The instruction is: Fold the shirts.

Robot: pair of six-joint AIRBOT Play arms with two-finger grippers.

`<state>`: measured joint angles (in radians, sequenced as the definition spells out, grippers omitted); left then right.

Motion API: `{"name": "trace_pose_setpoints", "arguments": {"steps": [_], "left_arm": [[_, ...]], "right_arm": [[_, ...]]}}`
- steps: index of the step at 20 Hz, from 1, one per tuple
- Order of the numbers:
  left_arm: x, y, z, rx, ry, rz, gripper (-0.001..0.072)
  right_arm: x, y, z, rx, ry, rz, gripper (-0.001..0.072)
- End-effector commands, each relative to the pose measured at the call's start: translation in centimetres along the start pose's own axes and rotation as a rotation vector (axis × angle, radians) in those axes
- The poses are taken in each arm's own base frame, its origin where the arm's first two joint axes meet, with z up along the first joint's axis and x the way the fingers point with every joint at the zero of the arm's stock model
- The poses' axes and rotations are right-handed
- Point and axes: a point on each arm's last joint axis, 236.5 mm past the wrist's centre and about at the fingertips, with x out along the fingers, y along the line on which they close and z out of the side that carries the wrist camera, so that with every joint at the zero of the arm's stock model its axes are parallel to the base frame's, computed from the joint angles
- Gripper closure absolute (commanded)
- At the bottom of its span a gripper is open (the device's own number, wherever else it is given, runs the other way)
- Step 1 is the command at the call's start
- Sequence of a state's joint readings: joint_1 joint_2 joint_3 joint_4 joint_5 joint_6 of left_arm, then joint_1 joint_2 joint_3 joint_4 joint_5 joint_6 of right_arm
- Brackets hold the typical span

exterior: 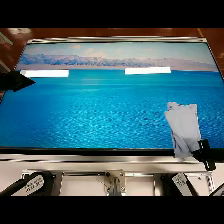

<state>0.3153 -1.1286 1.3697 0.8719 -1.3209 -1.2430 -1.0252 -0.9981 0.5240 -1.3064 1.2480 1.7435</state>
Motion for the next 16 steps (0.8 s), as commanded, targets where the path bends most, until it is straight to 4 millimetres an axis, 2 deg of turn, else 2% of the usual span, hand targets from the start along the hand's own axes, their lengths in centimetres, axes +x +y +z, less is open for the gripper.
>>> {"name": "trace_pose_setpoints", "arguments": {"steps": [1,2,3,4,5,7,8,10,12,14,15,16], "left_arm": [[0.0,0.0,0.0,0.001,0.000,0.000,0.0674],[0.0,0.0,0.0,0.001,0.000,0.000,0.0674],[0.0,0.0,0.0,0.001,0.000,0.000,0.0674],[0.0,0.0,0.0,0.001,-0.001,0.000,0.0674],[0.0,0.0,0.0,0.001,-0.001,0.000,0.0674],[0.0,0.0,0.0,0.001,-0.001,0.000,0.0674],[0.0,0.0,0.1,0.001,-0.004,0.002,0.0673],[0.0,0.1,0.3,0.001,-0.013,0.005,0.0674],[0.1,0.1,0.5,0.004,-0.021,0.006,0.0674],[0.4,-0.4,0.9,0.030,-0.035,0.008,0.0675],[0.8,-0.7,1.0,0.068,-0.038,0.018,0.0675],[1.5,-0.8,1.0,0.105,-0.034,0.045,0.0676]], "right_arm": [[0.5,-1.1,-0.4,0.044,-0.042,-0.019,0.0657],[0.5,-1.3,-0.4,0.053,-0.041,-0.029,0.0656],[0.5,-1.4,-0.4,0.056,-0.042,-0.033,0.0567],[0.5,-1.4,-0.5,0.056,-0.037,-0.032,0.0265],[0.5,-1.3,-0.8,0.033,-0.021,-0.032,0.0116],[-0.5,-1.2,-1.1,-0.027,0.003,-0.038,0.0116],[-1.7,-1.1,-0.7,-0.054,-0.002,-0.053,0.0116],[-5.6,0.1,1.9,-0.090,-0.092,-0.052,0.0116],[-12.0,4.6,5.9,-0.152,-0.288,0.058,0.0118],[-20.3,11.8,9.6,-0.237,-0.568,0.247,0.0226],[-24.3,15.9,10.2,-0.301,-0.699,0.345,0.0224],[-26.9,19.5,9.7,-0.385,-0.787,0.413,0.0224]]}}
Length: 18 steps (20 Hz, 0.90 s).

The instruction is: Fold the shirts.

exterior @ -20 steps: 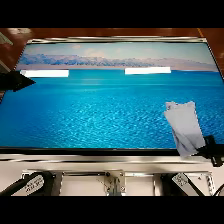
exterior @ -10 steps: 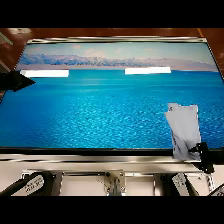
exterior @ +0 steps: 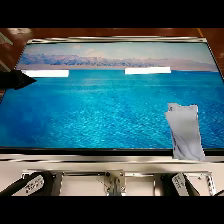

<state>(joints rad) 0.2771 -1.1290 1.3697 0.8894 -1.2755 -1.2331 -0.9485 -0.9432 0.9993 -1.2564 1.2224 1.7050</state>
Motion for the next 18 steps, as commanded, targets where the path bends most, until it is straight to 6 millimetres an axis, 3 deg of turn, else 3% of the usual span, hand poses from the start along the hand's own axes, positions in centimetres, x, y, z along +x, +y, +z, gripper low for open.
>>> {"name": "trace_pose_setpoints", "arguments": {"steps": [1,2,3,5,6,8,9,12,18], "left_arm": [[1.8,-0.3,0.1,0.101,0.007,0.062,0.0676],[3.1,-0.3,-0.6,0.107,0.046,0.094,0.0676],[4.5,-0.2,-1.7,0.112,0.098,0.130,0.0676],[7.5,0.4,-4.7,0.147,0.238,0.223,0.0674],[9.0,0.1,-6.5,0.172,0.319,0.246,0.0600],[11.2,-2.0,-9.2,0.199,0.441,0.221,0.0002],[11.9,-2.8,-9.9,0.195,0.470,0.214,0.0009],[13.4,-4.0,-10.3,0.229,0.476,0.194,0.0009],[13.5,-3.8,-10.3,0.225,0.477,0.197,0.0009]], "right_arm": [[-6.9,13.5,7.0,-0.217,-0.353,0.289,0.0224],[-6.4,16.7,5.1,-0.313,-0.330,0.336,0.0222],[-4.9,19.4,1.7,-0.420,-0.243,0.361,0.0189],[-0.8,22.0,-6.7,-0.643,-0.005,0.326,0.0074],[0.9,22.2,-10.7,-0.738,0.114,0.289,0.0038],[3.0,22.1,-16.0,-0.820,0.279,0.241,0.0038],[3.5,22.0,-17.6,-0.850,0.324,0.230,0.0038],[3.8,22.7,-18.7,-0.895,0.321,0.235,0.0039],[3.7,23.0,-18.8,-0.893,0.318,0.246,0.0039]]}}
